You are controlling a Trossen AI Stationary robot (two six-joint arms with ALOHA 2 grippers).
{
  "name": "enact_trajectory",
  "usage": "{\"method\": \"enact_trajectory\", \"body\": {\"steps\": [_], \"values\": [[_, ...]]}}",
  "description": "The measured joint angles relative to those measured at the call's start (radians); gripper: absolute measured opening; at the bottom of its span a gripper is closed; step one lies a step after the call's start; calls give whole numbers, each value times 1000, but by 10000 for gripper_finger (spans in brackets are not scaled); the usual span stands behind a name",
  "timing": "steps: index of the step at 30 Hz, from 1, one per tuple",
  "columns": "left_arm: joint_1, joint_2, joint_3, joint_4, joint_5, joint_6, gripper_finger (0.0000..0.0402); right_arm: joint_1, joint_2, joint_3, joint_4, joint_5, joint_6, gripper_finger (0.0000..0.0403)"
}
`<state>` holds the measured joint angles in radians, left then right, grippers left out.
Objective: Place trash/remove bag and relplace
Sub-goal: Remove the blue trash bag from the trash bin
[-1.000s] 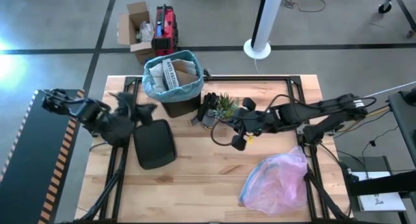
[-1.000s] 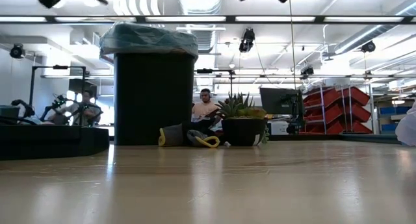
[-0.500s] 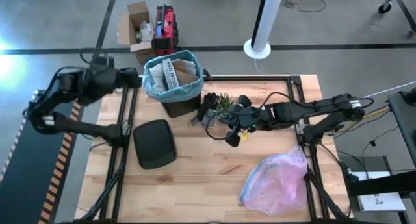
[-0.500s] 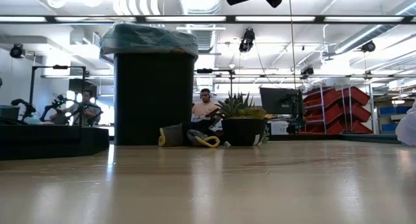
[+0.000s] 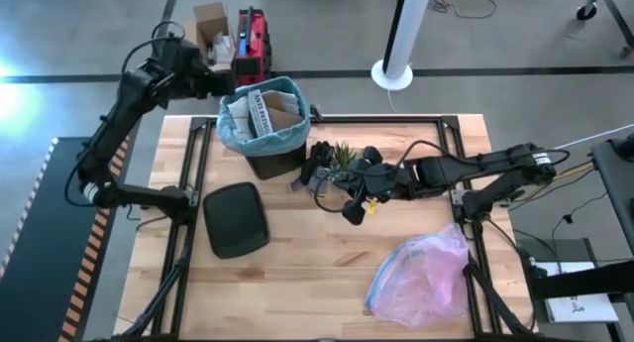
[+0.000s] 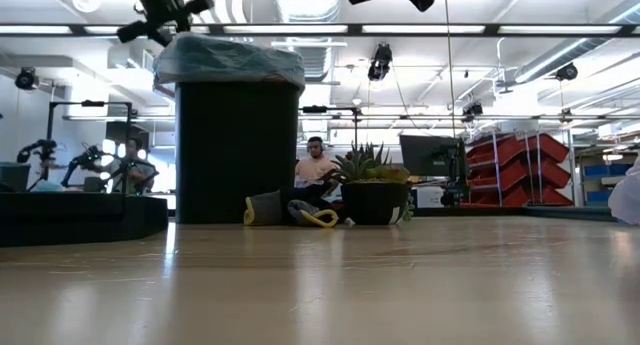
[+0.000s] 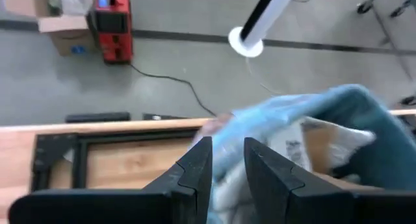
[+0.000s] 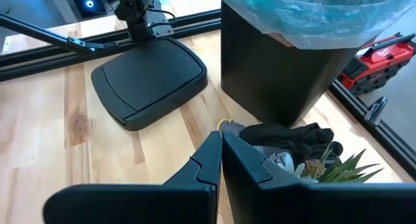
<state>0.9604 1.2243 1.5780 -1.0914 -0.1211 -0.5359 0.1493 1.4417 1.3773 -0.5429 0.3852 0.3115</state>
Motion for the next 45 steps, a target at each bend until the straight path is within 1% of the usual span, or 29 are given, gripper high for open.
{"method": "enact_trajectory", "body": {"steps": [3,6,11,18,22,28,32,36,42,45], "values": [[33,62,-1,-15,1,52,74,9,0,0,-5,0,13,0],[39,108,-3,-5,3,56,74,18,0,-2,-6,0,30,0],[61,142,-2,-2,65,57,74,24,0,-5,-6,-1,38,0],[53,132,-2,-17,147,58,74,23,0,-23,-5,-1,47,0],[37,96,-2,-66,201,59,74,23,0,-35,-4,0,48,0],[-55,57,-5,-156,208,86,75,23,0,-41,20,8,34,0],[-140,51,-36,-159,168,74,75,23,0,-41,62,8,-8,0],[-234,51,-75,-159,131,53,75,10,0,-47,64,14,-43,0],[-366,50,-101,-129,59,7,78,-69,0,-78,63,35,-87,0],[-423,47,-101,-102,49,-31,79,-123,7,-90,87,24,-128,0]]}}
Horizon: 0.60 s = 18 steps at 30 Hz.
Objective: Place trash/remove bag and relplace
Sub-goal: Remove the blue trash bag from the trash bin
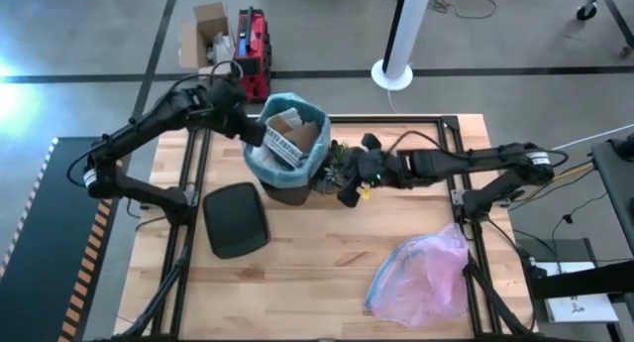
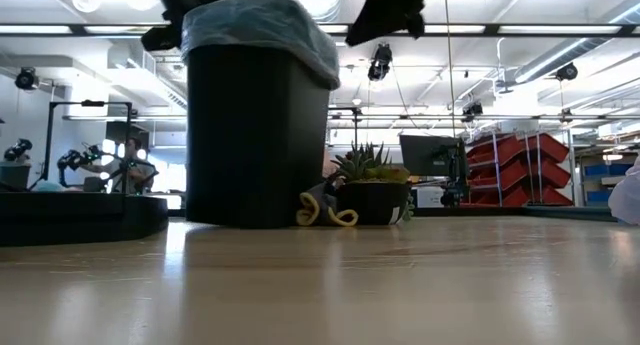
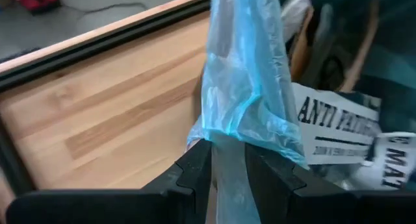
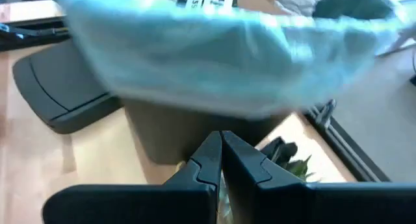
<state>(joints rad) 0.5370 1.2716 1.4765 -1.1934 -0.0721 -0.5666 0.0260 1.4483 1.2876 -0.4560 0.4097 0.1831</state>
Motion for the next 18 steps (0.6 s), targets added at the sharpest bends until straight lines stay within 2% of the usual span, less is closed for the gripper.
{"method": "enact_trajectory", "body": {"steps": [4,11,18], "values": [[-87,0,0,46,-2,-46,78,-45,0,-1,33,-63,-72,0],[-207,-1,-28,53,-47,-97,80,-53,-5,-1,27,-146,-153,0],[-342,-46,-32,24,-49,-165,90,-53,-27,-1,-47,-155,-181,0]]}}
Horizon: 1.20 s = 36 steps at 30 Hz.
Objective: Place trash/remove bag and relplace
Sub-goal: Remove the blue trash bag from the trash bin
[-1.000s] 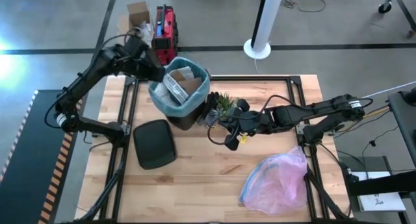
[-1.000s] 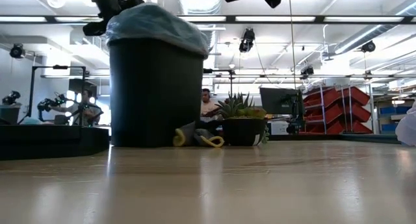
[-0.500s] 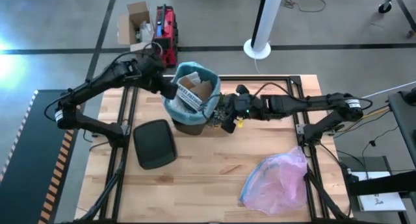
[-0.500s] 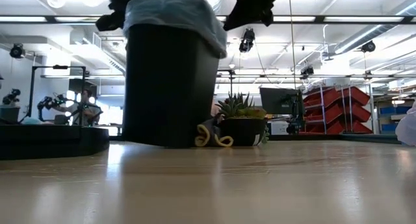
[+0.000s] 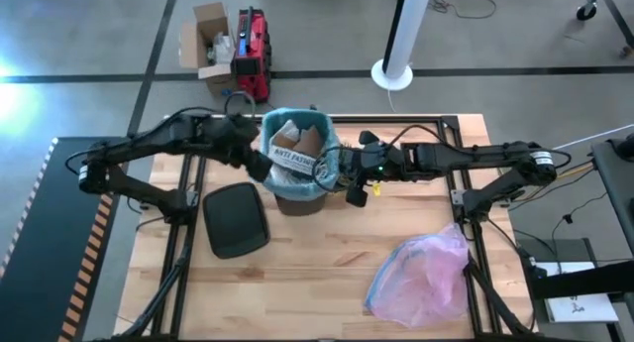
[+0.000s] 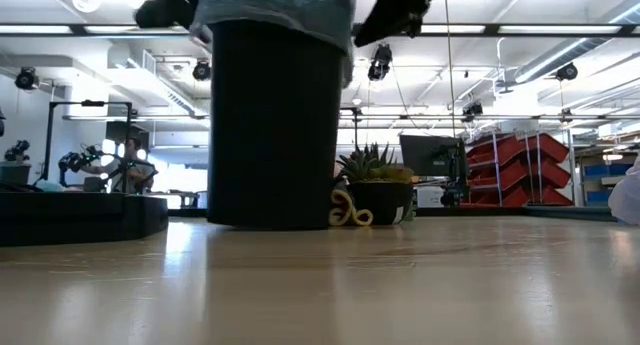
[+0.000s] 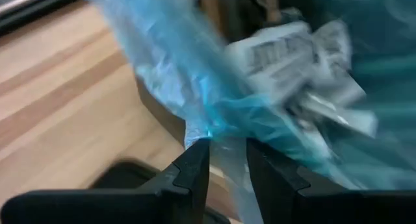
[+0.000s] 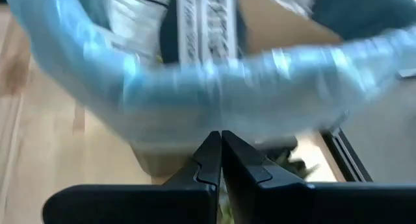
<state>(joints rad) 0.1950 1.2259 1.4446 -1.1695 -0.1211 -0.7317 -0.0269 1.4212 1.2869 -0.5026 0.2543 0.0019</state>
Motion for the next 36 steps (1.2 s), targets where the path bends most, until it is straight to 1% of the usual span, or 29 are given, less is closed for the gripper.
{"method": "enact_trajectory", "body": {"steps": [6,10,16,20,24,27,30,33,36], "values": [[-73,-113,3,-99,-120,-101,106,0,-25,0,-51,3,0,0],[-97,-186,-14,-179,-154,-124,121,0,-34,0,-48,3,16,0],[-147,-291,-133,-149,-196,-113,139,0,-34,0,-74,0,65,0],[-181,-353,-263,-68,-249,-55,144,3,-34,0,-88,0,91,0],[-217,-402,-395,60,-264,76,142,5,-36,0,-92,0,110,0],[-250,-425,-478,135,-276,171,138,8,-40,0,-92,1,129,0],[-293,-449,-541,200,-314,211,135,10,-41,0,-100,4,161,0],[-345,-478,-584,266,-404,220,136,10,-42,0,-106,8,182,0],[-402,-513,-603,325,-533,219,139,9,-42,0,-106,8,194,0]]}}
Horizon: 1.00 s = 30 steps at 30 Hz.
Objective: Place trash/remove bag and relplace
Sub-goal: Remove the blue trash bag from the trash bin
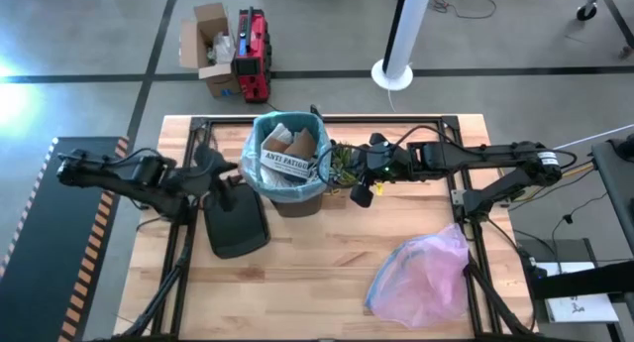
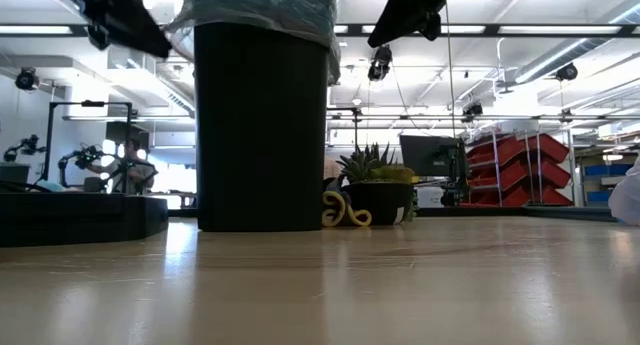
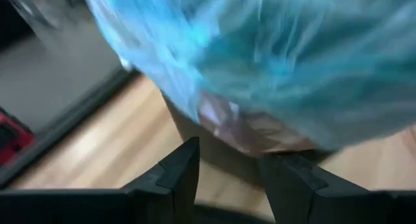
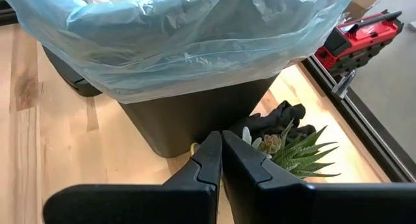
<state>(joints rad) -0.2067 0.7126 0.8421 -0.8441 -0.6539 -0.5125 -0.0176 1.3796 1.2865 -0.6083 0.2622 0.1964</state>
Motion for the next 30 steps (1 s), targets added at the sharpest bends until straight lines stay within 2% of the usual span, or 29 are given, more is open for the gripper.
{"method": "enact_trajectory", "body": {"steps": [6,14,18,22,30], "values": [[-154,-46,16,35,-227,24,139,0,0,0,-1,0,18,0],[-281,-22,29,39,-445,200,123,-2,0,0,-1,0,51,0],[-288,22,30,36,-458,422,127,-2,0,0,-1,0,75,0],[-288,76,30,34,-471,626,148,-2,0,0,-1,1,98,0],[-288,146,30,32,-509,792,186,-2,0,0,-8,1,123,0]]}}
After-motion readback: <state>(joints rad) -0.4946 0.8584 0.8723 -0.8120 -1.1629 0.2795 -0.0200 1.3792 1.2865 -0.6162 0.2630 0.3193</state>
